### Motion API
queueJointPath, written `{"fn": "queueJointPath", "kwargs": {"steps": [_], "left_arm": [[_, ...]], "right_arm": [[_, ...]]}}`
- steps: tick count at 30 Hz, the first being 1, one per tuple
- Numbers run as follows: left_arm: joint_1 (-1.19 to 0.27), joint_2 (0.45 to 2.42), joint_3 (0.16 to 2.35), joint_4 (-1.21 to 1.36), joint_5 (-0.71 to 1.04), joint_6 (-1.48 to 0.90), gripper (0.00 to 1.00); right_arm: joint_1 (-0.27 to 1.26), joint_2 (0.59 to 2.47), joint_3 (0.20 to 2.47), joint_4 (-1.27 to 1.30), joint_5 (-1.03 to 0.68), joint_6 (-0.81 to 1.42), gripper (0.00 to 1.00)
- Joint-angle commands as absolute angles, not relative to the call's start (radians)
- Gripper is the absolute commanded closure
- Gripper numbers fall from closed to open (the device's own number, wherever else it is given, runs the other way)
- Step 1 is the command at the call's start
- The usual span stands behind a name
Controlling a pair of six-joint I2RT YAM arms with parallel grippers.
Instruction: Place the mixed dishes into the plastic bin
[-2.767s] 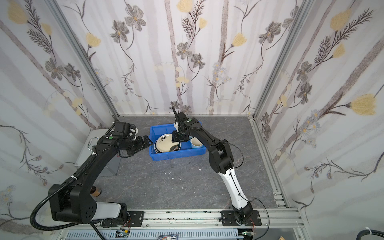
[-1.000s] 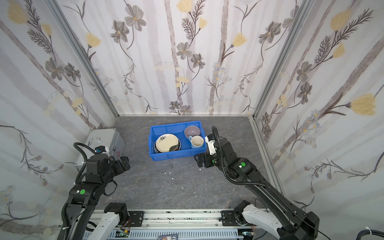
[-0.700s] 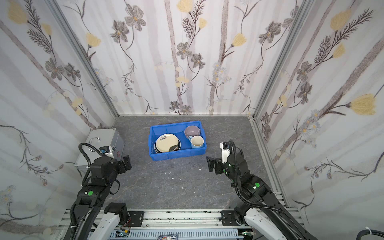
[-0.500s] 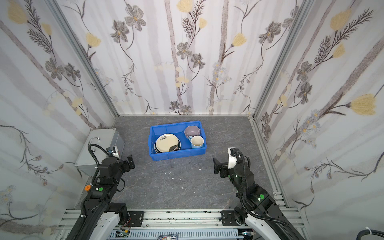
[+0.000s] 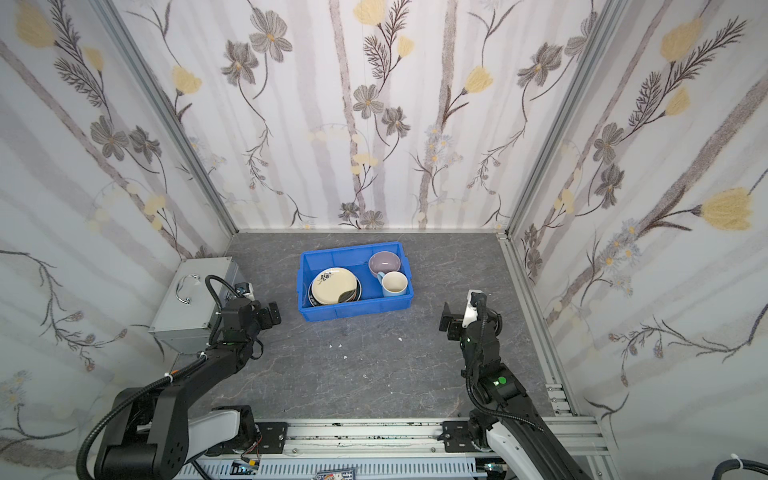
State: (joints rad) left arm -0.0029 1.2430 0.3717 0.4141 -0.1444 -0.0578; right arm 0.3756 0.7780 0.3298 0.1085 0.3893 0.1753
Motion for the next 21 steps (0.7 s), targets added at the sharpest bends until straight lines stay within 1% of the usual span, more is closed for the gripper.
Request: {"fn": "queueJointPath", "kwargs": {"steps": [1,4,6,9,13,15,16,21], "left_arm": [[0.003,1.324,0.385,0.621,-0.086,-0.028,0.0],[0.007,1.383,0.401,0.704,-0.062,-0.01,0.0],[0.015,1.409,0.42,0.709,-0.037,-0.024,0.0],[0.017,1.479,0.347,0.924,0.028,-0.019,0.0],[0.017,1.578,0.324,1.058,0.025,-0.022,0.0],[0.017,1.564,0.341,0.995,0.032,-0.02,0.0],[0.016,1.577,0.343,1.02,0.038,-0.016,0.0],[0.02,1.572,0.373,0.949,0.042,-0.02,0.0]], "right_arm": [[0.343,0.861,0.323,0.334,0.34,0.17,0.0],[0.311,0.985,0.32,0.447,0.32,0.137,0.0],[0.272,1.06,0.358,0.477,0.287,0.127,0.0],[0.237,1.11,0.35,0.6,0.256,0.076,0.0],[0.194,1.158,0.352,0.652,0.222,0.046,0.0],[0.179,1.183,0.356,0.626,0.209,0.037,0.0],[0.175,1.187,0.342,0.641,0.206,0.035,0.0],[0.165,1.204,0.214,0.852,0.221,0.053,0.0]]}}
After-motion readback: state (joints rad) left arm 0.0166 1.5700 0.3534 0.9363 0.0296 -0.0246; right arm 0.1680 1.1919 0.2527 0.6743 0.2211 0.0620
